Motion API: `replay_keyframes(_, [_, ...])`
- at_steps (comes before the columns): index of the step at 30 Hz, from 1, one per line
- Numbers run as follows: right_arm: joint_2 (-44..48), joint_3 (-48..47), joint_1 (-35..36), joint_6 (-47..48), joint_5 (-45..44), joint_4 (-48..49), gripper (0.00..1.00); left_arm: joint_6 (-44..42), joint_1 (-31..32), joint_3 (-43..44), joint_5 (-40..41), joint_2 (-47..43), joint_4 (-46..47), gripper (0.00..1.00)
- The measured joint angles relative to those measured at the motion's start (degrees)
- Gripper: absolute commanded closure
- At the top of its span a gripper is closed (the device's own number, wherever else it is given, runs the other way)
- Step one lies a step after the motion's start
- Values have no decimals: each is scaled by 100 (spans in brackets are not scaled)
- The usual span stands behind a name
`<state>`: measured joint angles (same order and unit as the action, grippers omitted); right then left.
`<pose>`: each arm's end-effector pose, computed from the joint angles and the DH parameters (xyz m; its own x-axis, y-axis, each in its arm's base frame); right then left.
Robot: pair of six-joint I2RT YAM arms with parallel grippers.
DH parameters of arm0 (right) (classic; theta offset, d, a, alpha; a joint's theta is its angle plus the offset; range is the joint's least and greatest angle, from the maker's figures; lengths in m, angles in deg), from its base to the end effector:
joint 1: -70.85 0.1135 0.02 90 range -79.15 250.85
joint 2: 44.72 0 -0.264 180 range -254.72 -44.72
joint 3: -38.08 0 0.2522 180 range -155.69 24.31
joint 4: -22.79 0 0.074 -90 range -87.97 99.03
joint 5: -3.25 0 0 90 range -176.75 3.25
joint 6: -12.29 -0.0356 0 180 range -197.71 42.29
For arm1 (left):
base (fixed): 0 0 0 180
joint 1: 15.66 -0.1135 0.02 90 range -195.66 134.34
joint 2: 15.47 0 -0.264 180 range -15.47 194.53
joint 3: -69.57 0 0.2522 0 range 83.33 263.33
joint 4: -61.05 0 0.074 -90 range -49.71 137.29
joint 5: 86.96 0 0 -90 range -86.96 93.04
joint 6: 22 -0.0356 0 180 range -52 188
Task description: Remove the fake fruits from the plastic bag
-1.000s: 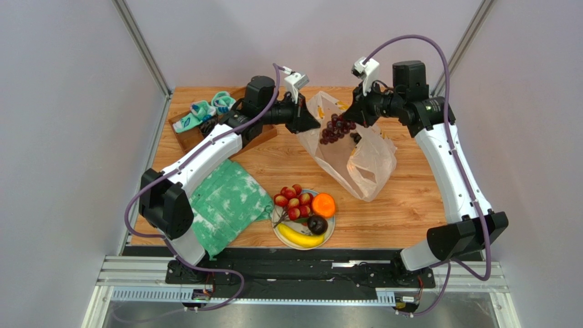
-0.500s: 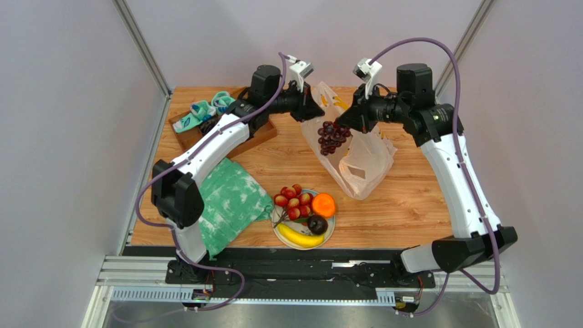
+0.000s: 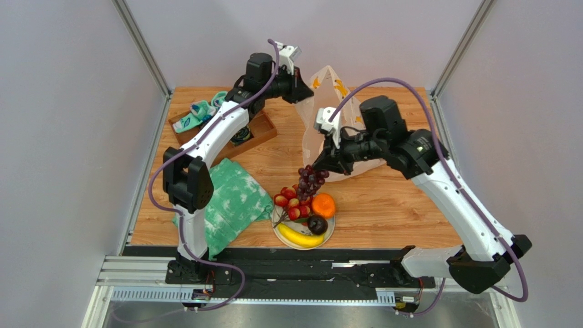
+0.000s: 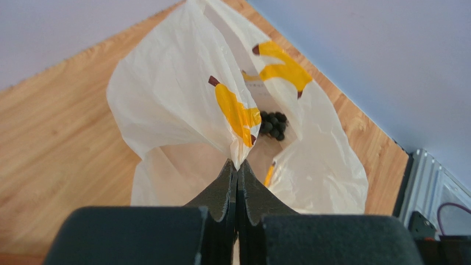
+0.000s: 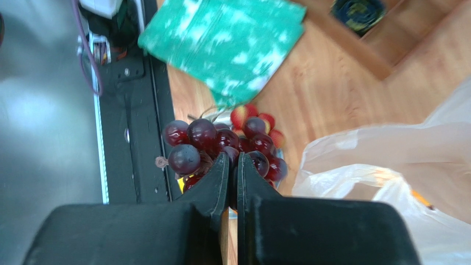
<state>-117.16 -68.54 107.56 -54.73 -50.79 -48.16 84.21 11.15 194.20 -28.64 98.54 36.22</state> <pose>0.1730 0.1551 0.4453 -0.1057 -0.4730 -0.8747 -0.9800 0.1988 0.0109 0.4168 -0.2316 0.3755 -0.4444 -0.0416 -0.8949 0.7437 0.5397 -0.3944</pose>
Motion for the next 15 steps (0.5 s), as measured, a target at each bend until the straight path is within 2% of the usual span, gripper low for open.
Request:
replay_keyframes(7, [-634, 437, 190, 350, -275, 39, 100, -17, 26, -1248, -101, -789, -125, 100])
replay_keyframes(15, [-758, 474, 219, 409, -568, 236, 100, -26, 26, -1569, -138, -1303, -140, 100])
